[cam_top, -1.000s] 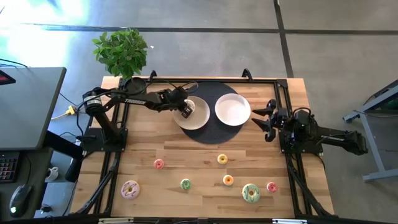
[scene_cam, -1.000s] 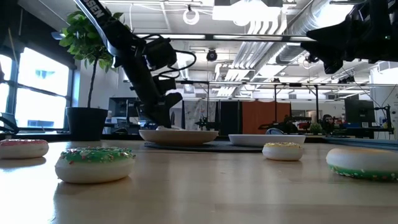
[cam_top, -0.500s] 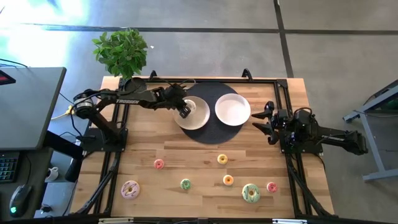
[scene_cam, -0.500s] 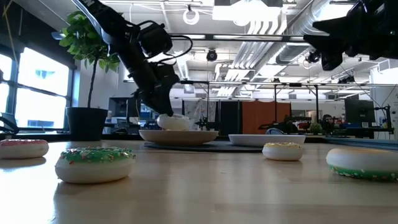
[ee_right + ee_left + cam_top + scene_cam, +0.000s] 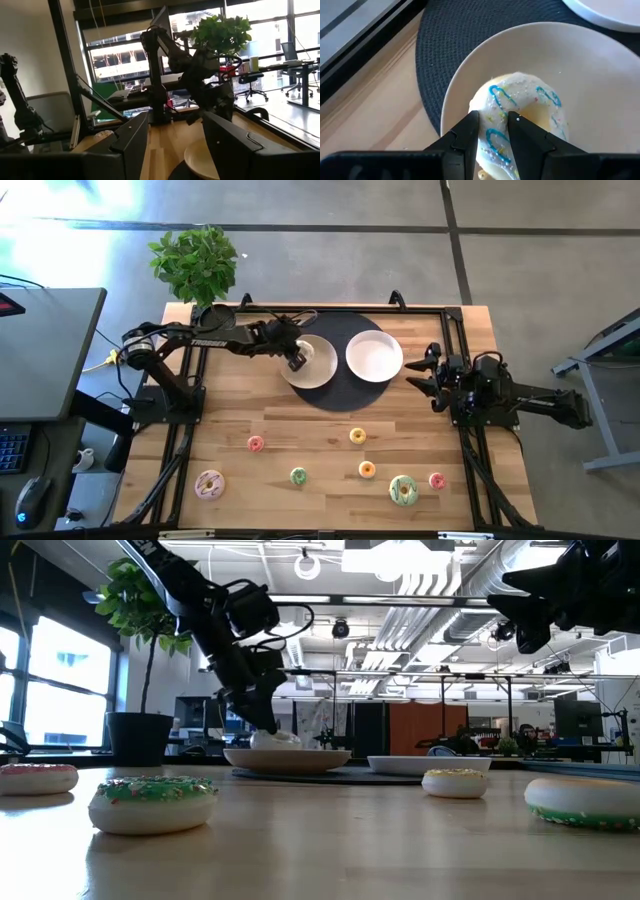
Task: Pick & Place donuts
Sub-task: Put the large white donut on the left white plate
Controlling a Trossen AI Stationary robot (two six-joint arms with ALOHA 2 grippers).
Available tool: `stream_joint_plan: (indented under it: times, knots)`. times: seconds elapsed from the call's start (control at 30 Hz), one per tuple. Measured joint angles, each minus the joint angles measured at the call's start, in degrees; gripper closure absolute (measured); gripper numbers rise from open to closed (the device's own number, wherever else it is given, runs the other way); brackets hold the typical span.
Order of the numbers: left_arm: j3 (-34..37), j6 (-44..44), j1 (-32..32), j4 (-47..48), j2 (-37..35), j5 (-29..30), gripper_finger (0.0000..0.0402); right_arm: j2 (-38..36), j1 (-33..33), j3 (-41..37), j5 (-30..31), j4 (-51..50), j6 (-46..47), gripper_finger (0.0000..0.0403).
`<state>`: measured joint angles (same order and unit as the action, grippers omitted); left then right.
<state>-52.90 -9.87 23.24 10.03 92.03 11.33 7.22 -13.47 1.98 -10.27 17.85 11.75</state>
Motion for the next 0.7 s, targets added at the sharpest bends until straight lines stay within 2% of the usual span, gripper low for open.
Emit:
stream_joint_plan:
  times: [0.7]
  knots:
    - [0.02,-2.39,0.0,-1.45,0.0,0.21,0.03,0.04,0.02,0.09,1.28,0.0,0.24,0.0215]
